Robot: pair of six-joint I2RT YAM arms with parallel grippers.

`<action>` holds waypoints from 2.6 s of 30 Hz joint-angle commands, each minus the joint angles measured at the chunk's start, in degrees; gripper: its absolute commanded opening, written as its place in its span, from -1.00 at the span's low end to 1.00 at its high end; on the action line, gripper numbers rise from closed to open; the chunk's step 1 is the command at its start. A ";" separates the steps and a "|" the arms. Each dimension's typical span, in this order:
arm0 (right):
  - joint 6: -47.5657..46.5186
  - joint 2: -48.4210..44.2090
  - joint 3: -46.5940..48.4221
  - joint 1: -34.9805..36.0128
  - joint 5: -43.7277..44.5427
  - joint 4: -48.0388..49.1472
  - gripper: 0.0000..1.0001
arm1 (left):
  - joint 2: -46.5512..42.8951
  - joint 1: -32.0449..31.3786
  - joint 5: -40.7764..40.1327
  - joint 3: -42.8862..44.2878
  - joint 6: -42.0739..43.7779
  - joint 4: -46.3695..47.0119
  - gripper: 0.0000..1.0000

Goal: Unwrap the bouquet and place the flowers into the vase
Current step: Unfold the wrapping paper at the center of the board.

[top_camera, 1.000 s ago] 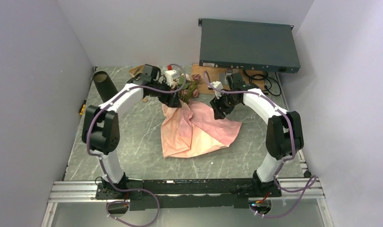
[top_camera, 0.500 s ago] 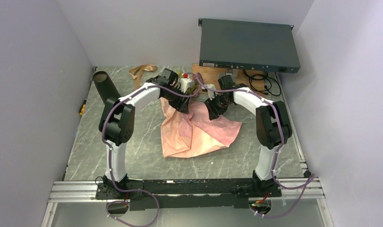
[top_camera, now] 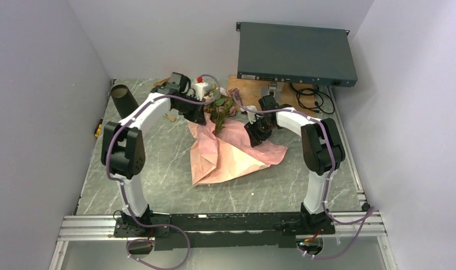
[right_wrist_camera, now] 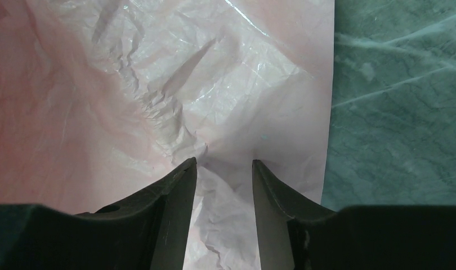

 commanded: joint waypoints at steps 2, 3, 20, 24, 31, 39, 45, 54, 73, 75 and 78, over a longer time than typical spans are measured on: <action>-0.46 1.68 -2.20 0.51 2.66 0.58 -0.13 | -7.75 4.30 1.99 -0.39 1.56 -5.46 -1.00; -0.52 1.68 -2.34 0.53 2.82 0.60 -0.13 | -8.57 5.04 1.32 -0.39 2.39 -6.88 -1.00; -0.56 1.05 -4.55 1.54 3.83 1.90 -0.14 | -28.21 21.15 -23.11 -14.25 18.64 -22.81 -1.00; -0.65 1.06 -4.95 1.88 4.33 2.14 -0.14 | -31.30 23.85 -33.03 -22.62 22.02 -18.14 -1.00; -0.15 0.88 -5.60 2.71 4.83 2.14 -0.15 | -31.22 25.55 -38.18 -32.24 23.76 -6.66 -0.97; -0.30 0.10 -7.42 3.45 7.21 2.68 -0.17 | -21.71 23.96 -34.42 -32.54 19.35 1.65 -0.92; -0.41 0.36 -8.98 3.35 11.43 4.17 -0.22 | -17.76 19.79 -35.91 -32.74 17.58 7.51 -0.94; -0.76 1.28 -8.11 2.56 16.43 4.77 -0.26 | -10.92 18.70 -46.80 -26.16 16.30 6.10 -0.98; 3.53 -8.91 -5.75 4.95 6.01 0.82 -0.08 | -22.79 27.41 -13.49 -22.75 14.69 -12.60 0.89; 3.70 -9.45 -5.18 5.21 4.74 0.63 -0.07 | -23.33 27.74 -10.45 -22.74 14.88 -11.70 0.87; 3.90 -9.00 -3.87 5.76 3.05 0.25 -0.08 | -22.47 26.78 -9.83 -21.44 14.75 -10.30 0.83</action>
